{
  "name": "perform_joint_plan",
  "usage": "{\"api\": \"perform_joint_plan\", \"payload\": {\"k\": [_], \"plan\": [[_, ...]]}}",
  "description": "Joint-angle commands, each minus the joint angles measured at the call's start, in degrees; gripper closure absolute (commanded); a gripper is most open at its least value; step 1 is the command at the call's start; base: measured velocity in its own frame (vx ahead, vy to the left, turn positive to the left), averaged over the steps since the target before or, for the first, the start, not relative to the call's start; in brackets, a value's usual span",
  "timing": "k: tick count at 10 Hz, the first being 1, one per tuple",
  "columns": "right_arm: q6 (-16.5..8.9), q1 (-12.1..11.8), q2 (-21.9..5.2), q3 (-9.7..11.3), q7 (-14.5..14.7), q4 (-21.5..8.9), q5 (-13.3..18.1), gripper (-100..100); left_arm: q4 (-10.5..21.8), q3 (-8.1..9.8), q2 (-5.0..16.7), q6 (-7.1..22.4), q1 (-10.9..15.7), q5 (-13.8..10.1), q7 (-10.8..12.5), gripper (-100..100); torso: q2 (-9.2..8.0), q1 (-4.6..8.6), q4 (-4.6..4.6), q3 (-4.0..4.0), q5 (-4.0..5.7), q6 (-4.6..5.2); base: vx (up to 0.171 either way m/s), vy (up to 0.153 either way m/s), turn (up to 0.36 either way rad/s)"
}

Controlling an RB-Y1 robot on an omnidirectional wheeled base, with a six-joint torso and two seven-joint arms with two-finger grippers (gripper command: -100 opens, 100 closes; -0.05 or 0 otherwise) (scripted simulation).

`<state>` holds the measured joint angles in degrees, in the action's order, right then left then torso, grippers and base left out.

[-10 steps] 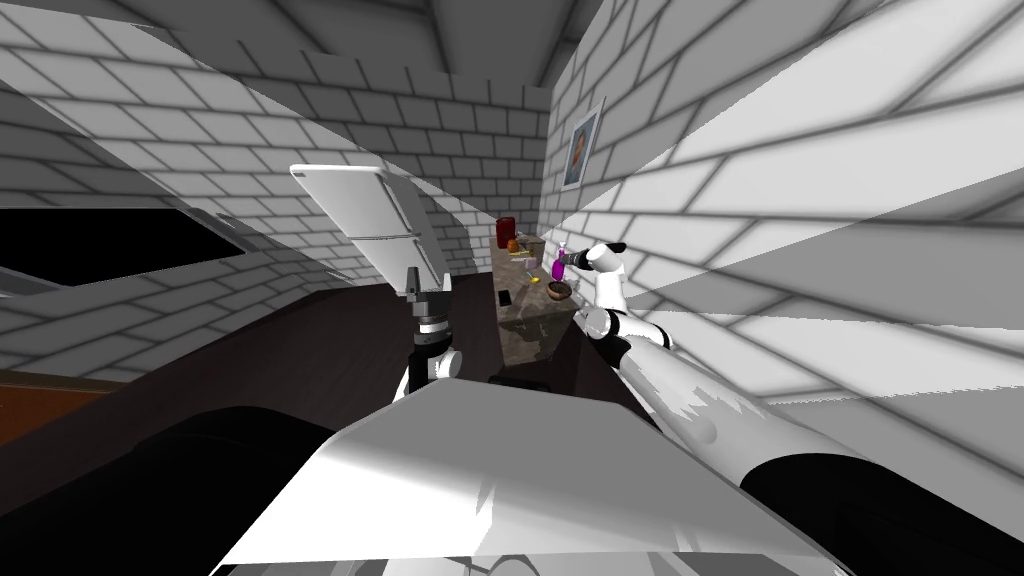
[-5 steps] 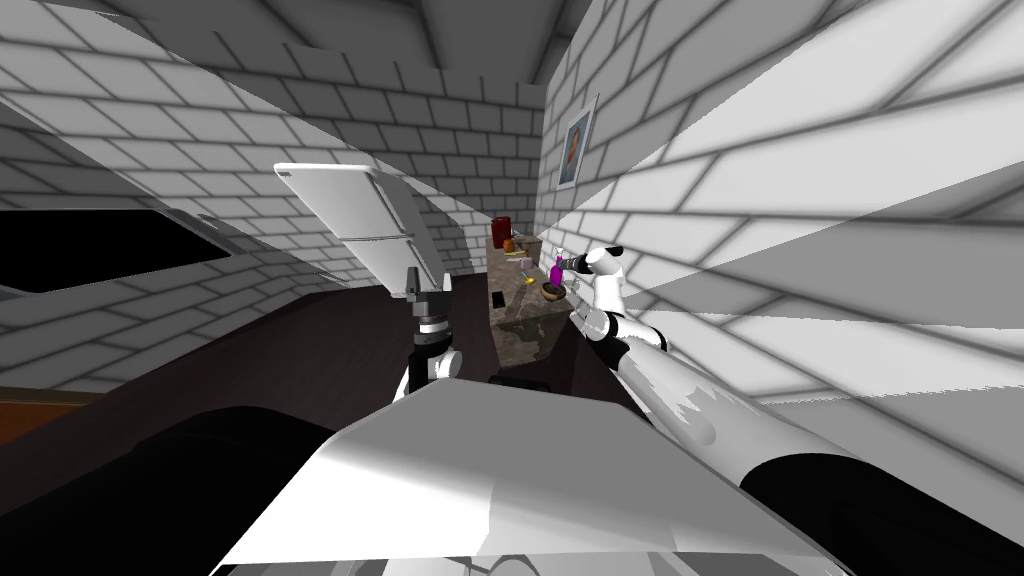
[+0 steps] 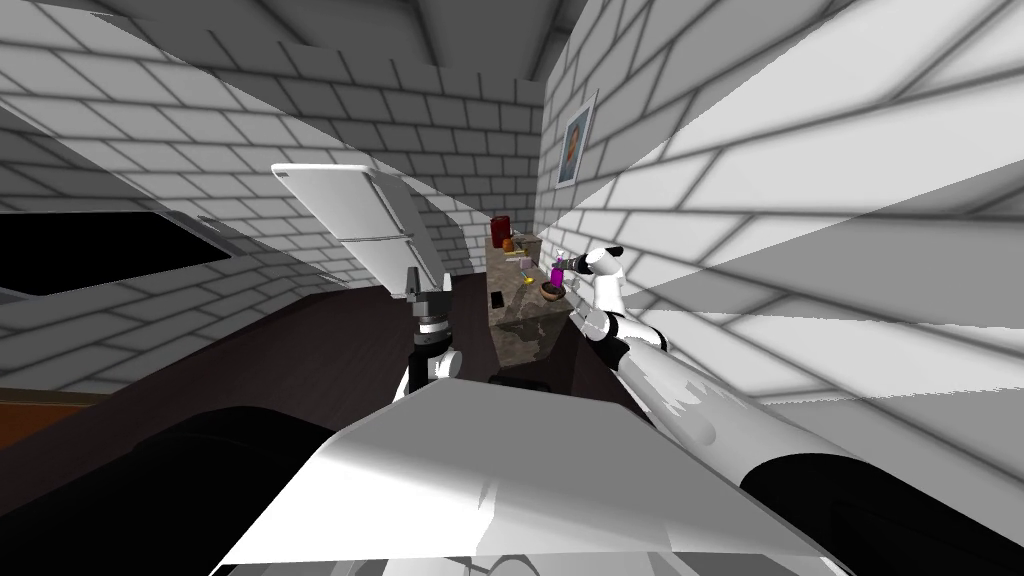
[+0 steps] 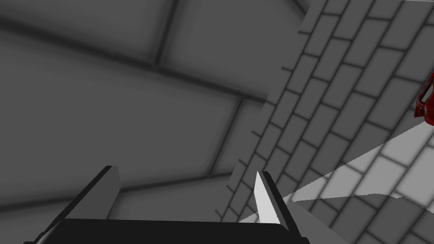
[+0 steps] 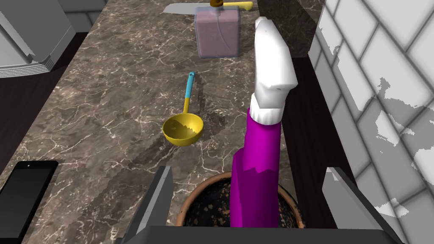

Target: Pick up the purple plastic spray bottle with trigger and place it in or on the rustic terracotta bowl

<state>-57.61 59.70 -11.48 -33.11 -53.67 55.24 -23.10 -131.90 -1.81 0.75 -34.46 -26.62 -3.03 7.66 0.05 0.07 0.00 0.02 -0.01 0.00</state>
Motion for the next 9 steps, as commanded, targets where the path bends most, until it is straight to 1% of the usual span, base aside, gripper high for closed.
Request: {"api": "perform_joint_plan", "payload": {"k": [1,2,3,5,8,9], "plan": [[0.0,0.0,0.0,0.0,0.0,0.0,0.0,-100,0.0,0.0,0.0,0.0,0.0,0.0,0.0,0,0.0,0.0,0.0,0.0,0.0,0.0,0.0,0.0,0.0],[0.0,0.0,0.0,0.0,0.0,0.0,0.0,0,0.0,0.0,0.0,0.0,0.0,0.0,0.0,0,0.0,0.0,0.0,0.0,0.0,0.0,0.0,0.0,0.0],[-2.12,1.37,-0.88,-0.02,-1.06,0.7,0.41,-100,0.0,0.0,0.0,0.0,0.0,0.0,0.0,0,0.0,0.0,0.0,0.0,0.0,0.0,0.004,0.013,-0.008],[-3.54,2.28,-1.46,-0.04,-1.76,1.17,0.69,-100,0.0,0.0,0.0,0.0,0.0,0.0,0.0,0,0.01,-0.08,0.0,0.0,-0.02,0.0,0.006,0.022,-0.008],[-7.08,4.56,-2.92,-0.07,-3.52,2.35,1.37,-100,0.0,0.0,0.0,0.0,0.0,0.0,0.0,0,0.0,-0.07,0.0,0.0,-0.02,0.0,0.005,0.018,-0.007],[-6.55,3.9,-2.34,0.04,-3.41,2.87,1.45,-100,0.0,0.0,0.0,0.0,0.0,0.0,0.0,0,0.0,-0.08,-0.01,-0.01,-0.03,0.0,0.003,0.009,-0.004]]}}
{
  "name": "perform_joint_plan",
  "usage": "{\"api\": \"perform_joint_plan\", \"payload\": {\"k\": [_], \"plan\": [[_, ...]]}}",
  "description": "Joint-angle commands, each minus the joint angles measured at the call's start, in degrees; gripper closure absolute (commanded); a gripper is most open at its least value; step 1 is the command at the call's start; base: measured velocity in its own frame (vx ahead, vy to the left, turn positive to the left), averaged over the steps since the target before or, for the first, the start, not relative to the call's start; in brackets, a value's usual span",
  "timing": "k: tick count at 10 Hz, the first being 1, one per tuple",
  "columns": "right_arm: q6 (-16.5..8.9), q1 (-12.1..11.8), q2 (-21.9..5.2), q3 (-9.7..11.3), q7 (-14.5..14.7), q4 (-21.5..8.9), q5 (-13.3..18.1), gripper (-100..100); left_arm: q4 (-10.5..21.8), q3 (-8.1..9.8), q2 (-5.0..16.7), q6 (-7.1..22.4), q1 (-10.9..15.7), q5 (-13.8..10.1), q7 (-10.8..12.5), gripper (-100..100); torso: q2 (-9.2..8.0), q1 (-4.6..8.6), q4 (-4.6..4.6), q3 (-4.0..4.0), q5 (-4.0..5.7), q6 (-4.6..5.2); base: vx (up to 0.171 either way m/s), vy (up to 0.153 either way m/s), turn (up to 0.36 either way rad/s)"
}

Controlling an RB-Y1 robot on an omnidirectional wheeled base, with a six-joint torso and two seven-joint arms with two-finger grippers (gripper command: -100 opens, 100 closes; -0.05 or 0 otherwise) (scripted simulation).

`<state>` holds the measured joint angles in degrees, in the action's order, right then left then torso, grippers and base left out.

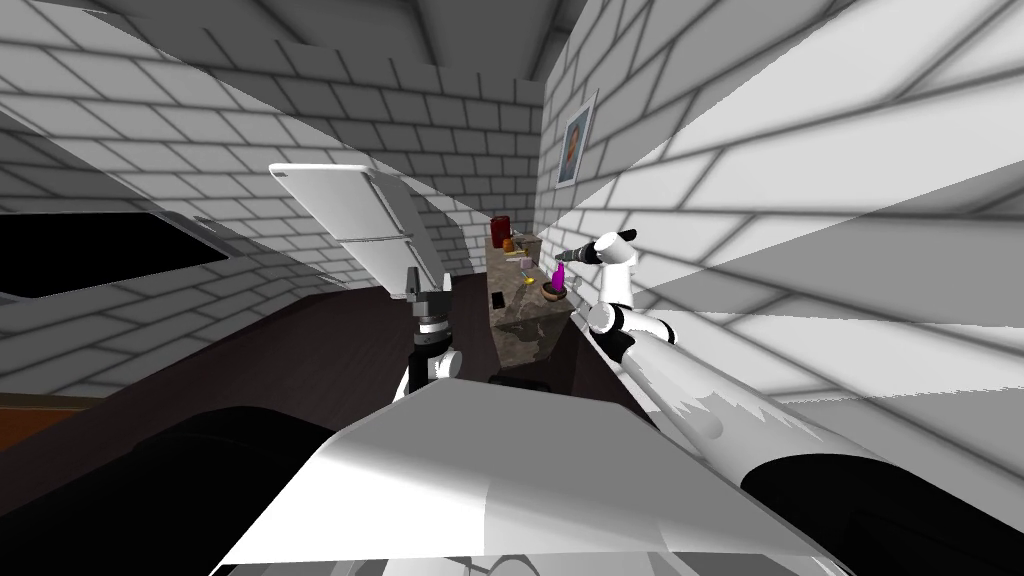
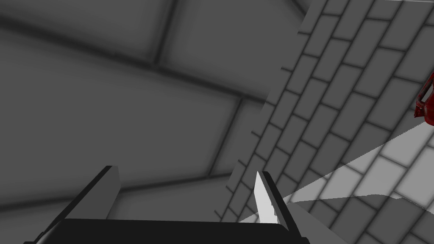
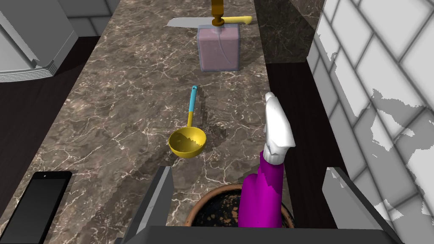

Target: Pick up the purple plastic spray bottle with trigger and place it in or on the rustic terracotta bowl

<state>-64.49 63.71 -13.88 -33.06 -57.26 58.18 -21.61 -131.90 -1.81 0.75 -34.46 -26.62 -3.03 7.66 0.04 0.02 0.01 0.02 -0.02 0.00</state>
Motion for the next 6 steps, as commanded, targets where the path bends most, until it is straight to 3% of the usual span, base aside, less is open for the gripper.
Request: {"api": "perform_joint_plan", "payload": {"k": [1,6], "plan": [[0.0,0.0,0.0,0.0,0.0,0.0,0.0,0,0.0,0.0,0.0,0.0,0.0,0.0,0.0,0,0.0,0.0,0.0,0.0,0.0,0.0,0.0,0.0,0.0],[0.03,-0.01,0.01,0.0,0.02,-0.01,0.0,0,0.0,0.0,0.0,0.0,0.0,0.0,0.0,0,0.0,0.05,0.0,0.0,0.01,0.0,0.0,0.0,0.0]]}}
